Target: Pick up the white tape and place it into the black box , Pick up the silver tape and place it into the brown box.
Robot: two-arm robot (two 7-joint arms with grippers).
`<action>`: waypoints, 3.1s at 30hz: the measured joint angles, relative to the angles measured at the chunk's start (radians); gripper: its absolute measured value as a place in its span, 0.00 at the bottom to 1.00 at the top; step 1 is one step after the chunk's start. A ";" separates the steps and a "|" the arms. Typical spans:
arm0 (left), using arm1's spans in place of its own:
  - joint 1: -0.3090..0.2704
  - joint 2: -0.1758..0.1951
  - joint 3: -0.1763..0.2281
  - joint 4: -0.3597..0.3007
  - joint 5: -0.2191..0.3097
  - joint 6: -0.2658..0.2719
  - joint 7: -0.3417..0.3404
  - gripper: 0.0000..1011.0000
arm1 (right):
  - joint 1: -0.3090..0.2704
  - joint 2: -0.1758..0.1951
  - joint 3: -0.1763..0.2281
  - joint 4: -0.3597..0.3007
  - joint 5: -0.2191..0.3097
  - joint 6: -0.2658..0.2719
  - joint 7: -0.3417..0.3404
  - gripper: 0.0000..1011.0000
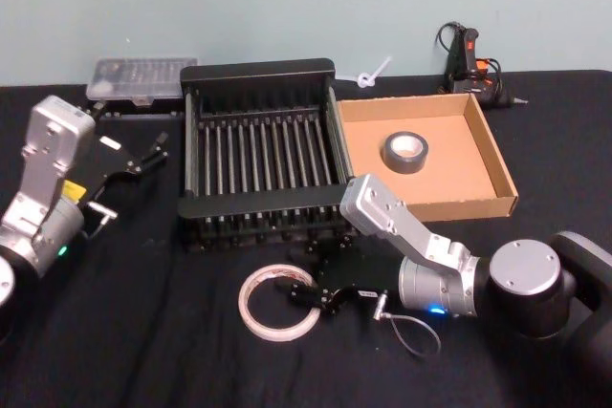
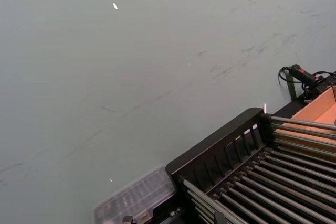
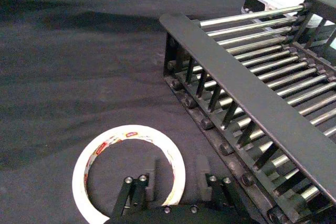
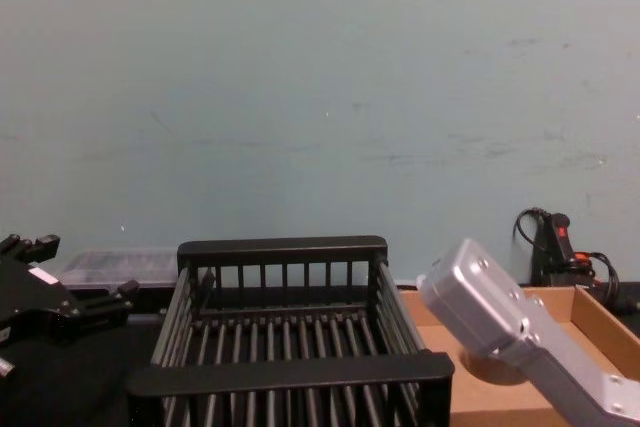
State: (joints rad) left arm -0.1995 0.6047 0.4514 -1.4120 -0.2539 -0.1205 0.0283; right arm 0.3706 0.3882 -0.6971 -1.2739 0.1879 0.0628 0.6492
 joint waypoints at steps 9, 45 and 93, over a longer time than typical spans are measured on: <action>0.000 0.000 0.000 0.000 0.000 0.000 0.000 0.99 | 0.000 0.000 0.000 0.000 0.001 -0.001 0.001 0.25; 0.000 0.000 0.000 0.000 0.000 0.000 0.000 0.99 | -0.028 0.055 0.051 -0.113 0.079 -0.028 0.028 0.08; 0.000 0.000 0.000 0.000 0.000 0.000 0.000 0.99 | 0.147 -0.131 0.180 0.091 0.022 -0.016 -0.267 0.08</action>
State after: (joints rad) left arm -0.1995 0.6047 0.4514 -1.4119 -0.2539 -0.1205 0.0283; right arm 0.5176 0.2573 -0.5176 -1.1824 0.2099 0.0467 0.3818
